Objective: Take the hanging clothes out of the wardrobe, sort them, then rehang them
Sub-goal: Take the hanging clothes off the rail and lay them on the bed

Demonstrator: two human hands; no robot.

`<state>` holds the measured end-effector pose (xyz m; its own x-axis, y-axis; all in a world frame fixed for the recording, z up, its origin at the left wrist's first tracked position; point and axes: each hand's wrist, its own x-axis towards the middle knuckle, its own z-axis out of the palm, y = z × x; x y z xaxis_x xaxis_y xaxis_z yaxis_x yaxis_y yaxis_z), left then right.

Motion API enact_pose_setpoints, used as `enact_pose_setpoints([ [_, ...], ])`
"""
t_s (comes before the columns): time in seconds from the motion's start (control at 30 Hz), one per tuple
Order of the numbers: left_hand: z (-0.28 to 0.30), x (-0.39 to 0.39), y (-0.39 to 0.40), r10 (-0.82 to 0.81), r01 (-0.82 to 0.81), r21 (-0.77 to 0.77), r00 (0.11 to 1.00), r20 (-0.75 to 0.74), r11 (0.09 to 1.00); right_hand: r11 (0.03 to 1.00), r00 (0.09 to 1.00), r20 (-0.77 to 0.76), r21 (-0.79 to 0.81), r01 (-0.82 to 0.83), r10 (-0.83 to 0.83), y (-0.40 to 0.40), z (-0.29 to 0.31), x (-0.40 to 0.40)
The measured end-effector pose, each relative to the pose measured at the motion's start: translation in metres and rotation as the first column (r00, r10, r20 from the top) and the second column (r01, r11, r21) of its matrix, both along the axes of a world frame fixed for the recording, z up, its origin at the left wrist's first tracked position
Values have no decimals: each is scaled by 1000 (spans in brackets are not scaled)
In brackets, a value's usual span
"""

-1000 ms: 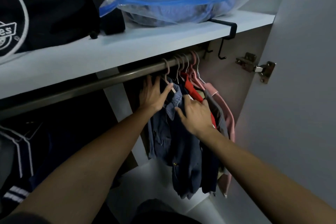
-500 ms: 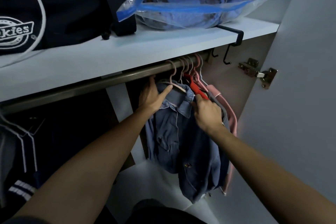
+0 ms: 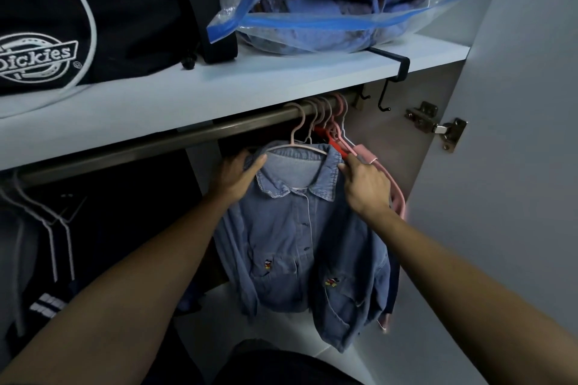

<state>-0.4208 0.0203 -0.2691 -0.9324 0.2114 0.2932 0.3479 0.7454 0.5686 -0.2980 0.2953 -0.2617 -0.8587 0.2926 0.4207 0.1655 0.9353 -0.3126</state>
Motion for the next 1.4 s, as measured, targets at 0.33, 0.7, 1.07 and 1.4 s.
enact_pose_setpoints([
  [0.33, 11, 29, -8, 57, -59, -12, 989, -134, 998, 999, 996, -86, -28, -29, 26, 5, 21, -3],
  [0.7, 22, 62, -15, 68, -66, 16, 976, -204, 998, 987, 984, -88, -38, -156, 152, 13, 37, 21],
  [1.07, 66, 184, 4, -18, 22, 22, 989, -144, 1000, 945, 968, -97, -216, -246, 230, 41, 52, 144],
  [1.4, 82, 284, 21, -48, 46, -12, 988, -145, 999, 909, 965, -138, -328, -256, 222, 48, 61, 260],
])
